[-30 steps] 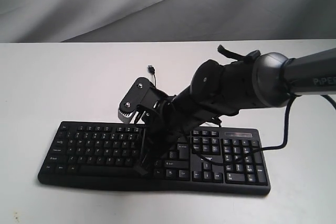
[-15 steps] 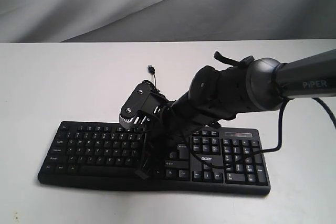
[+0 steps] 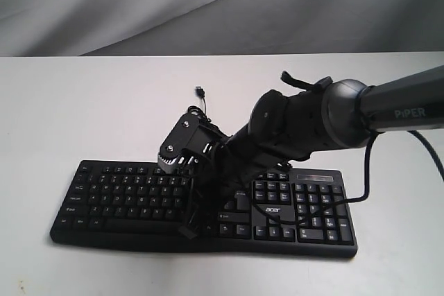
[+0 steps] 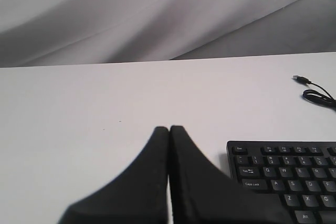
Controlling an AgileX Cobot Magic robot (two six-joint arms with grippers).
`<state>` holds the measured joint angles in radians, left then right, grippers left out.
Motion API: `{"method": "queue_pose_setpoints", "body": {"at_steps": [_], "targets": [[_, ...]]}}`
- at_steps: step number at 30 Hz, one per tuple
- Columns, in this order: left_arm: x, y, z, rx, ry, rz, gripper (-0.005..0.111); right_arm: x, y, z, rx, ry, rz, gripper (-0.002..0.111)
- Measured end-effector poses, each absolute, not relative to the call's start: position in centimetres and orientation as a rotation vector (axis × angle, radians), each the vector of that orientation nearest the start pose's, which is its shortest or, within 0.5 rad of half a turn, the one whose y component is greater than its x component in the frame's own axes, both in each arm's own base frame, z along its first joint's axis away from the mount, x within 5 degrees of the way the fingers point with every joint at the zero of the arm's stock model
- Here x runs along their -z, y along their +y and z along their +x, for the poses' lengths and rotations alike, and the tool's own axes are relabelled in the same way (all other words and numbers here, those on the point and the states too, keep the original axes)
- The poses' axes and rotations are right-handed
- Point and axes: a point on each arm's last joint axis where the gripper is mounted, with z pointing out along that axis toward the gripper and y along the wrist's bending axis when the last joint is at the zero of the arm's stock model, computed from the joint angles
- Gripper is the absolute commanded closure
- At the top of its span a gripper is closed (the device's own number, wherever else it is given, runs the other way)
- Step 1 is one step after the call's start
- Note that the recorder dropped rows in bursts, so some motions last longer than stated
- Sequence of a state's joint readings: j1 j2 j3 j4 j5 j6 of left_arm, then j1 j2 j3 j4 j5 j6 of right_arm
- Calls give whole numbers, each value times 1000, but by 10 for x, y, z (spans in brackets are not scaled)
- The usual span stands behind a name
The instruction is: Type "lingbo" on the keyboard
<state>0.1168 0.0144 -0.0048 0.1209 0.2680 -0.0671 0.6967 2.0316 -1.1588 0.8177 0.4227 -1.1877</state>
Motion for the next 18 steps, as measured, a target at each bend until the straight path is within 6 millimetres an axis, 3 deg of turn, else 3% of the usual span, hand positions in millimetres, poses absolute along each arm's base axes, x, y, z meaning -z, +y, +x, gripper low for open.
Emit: {"method": "queue_pose_setpoints", "body": {"at_steps": [10,18], "targets": [[-190,9,55,-149,1760,-82,106,-123,274,285,-495,2198,-1487,108],[-190,9,55,-149,1760,-82,106,-149,289,294,-502,2099,-1474,108]]}}
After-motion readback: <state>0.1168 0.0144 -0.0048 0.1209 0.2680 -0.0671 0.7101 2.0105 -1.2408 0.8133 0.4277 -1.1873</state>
